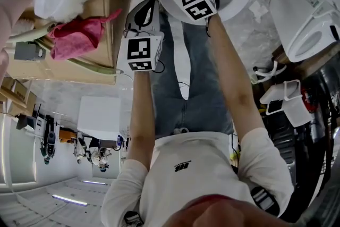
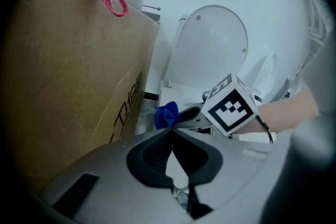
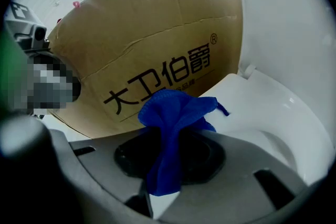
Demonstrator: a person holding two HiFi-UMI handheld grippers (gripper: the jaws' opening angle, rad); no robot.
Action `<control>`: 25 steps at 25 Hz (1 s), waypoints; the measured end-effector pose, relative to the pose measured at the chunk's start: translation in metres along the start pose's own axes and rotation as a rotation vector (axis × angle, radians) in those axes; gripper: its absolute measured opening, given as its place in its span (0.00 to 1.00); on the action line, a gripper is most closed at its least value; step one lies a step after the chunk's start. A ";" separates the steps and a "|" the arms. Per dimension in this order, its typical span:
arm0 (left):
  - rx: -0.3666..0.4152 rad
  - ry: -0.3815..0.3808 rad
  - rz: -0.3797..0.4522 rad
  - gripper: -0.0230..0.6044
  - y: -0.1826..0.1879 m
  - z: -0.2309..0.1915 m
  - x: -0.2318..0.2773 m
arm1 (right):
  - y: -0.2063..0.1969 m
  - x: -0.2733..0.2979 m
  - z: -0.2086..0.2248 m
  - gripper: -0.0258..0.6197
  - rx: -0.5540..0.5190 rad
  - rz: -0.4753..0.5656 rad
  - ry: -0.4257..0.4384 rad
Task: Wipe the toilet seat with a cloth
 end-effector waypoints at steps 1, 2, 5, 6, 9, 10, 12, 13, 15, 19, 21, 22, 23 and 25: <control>-0.001 0.002 -0.001 0.05 0.002 0.000 0.001 | 0.002 0.000 0.004 0.18 0.000 0.005 -0.001; -0.002 0.003 -0.001 0.05 0.003 0.000 0.003 | 0.004 0.000 0.007 0.18 0.000 0.010 -0.003; 0.000 0.002 0.005 0.05 0.009 0.000 0.007 | 0.010 0.000 0.018 0.18 0.001 0.022 -0.008; 0.002 0.002 0.008 0.05 0.011 0.001 0.009 | 0.011 0.000 0.022 0.18 -0.001 0.026 -0.009; 0.008 0.004 0.016 0.05 0.017 0.002 0.015 | 0.014 -0.001 0.029 0.18 -0.006 0.033 -0.010; 0.008 0.005 0.017 0.05 0.019 0.002 0.018 | 0.015 -0.001 0.032 0.18 -0.008 0.035 -0.010; 0.013 0.007 0.020 0.05 0.023 0.003 0.022 | 0.016 -0.001 0.037 0.18 -0.010 0.046 -0.010; 0.016 0.007 0.022 0.05 0.026 0.003 0.025 | 0.017 -0.002 0.039 0.18 -0.008 0.054 -0.011; 0.018 0.006 0.027 0.05 0.030 0.004 0.029 | 0.018 -0.002 0.046 0.18 -0.008 0.057 -0.017; 0.023 0.007 0.032 0.05 0.037 0.006 0.034 | 0.022 -0.003 0.056 0.18 -0.002 0.071 -0.029; 0.033 0.007 0.034 0.05 0.040 0.007 0.037 | 0.026 -0.004 0.062 0.18 -0.003 0.082 -0.036; 0.037 0.006 0.036 0.05 0.041 0.008 0.039 | 0.027 -0.005 0.065 0.18 -0.005 0.088 -0.040; 0.040 0.005 0.038 0.05 0.043 0.009 0.041 | 0.028 -0.006 0.068 0.18 -0.004 0.094 -0.042; 0.047 0.001 0.040 0.05 0.047 0.012 0.045 | 0.029 -0.007 0.073 0.18 0.008 0.106 -0.044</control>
Point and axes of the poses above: the fingertips, and each gripper's own axes: x forward along the fingers, z to its right, y out of its top, the point moved 9 cm from there along -x, backward along the fingers, and after that the axes turned 1 degree about -z, right-handed, at the moved point
